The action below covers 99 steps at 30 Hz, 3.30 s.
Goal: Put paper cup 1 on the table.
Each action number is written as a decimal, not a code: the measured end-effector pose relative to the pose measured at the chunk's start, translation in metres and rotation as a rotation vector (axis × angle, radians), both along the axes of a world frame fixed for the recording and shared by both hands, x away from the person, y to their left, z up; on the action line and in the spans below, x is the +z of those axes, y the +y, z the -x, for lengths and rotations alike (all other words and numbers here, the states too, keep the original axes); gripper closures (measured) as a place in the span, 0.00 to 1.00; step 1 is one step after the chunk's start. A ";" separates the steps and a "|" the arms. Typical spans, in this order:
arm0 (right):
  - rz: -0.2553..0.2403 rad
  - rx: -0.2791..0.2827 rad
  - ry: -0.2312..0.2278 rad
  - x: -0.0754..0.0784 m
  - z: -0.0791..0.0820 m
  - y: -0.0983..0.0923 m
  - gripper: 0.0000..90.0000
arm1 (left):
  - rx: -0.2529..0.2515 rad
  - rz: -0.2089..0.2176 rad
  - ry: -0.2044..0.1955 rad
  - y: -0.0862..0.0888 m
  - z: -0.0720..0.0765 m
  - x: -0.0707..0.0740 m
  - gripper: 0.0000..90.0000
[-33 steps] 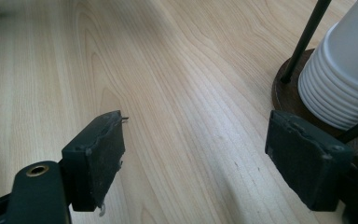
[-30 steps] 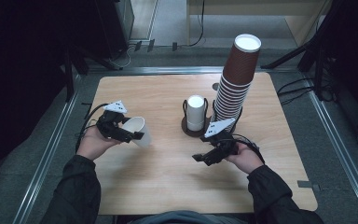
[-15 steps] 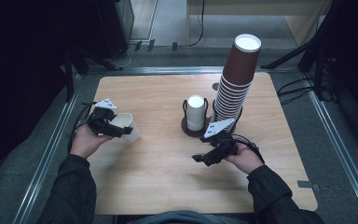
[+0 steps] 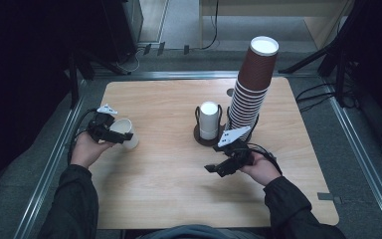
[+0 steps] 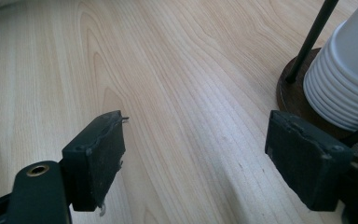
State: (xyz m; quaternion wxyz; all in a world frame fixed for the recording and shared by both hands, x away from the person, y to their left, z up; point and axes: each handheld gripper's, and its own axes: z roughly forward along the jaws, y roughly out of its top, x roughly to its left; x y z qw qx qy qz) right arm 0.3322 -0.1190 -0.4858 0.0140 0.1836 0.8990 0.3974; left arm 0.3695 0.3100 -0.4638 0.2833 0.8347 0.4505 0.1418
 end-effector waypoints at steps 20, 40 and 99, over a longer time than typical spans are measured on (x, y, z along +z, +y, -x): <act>0.000 0.000 -0.006 -0.001 0.000 0.000 0.23 | 0.022 -0.050 0.029 0.000 -0.006 -0.011 0.17; 0.010 0.012 -0.007 -0.001 0.000 0.000 0.23 | 0.017 0.022 0.001 0.003 0.002 0.013 0.07; -0.088 -0.101 0.008 0.042 -0.006 -0.054 0.20 | -0.334 0.095 0.065 -0.115 0.036 0.021 0.18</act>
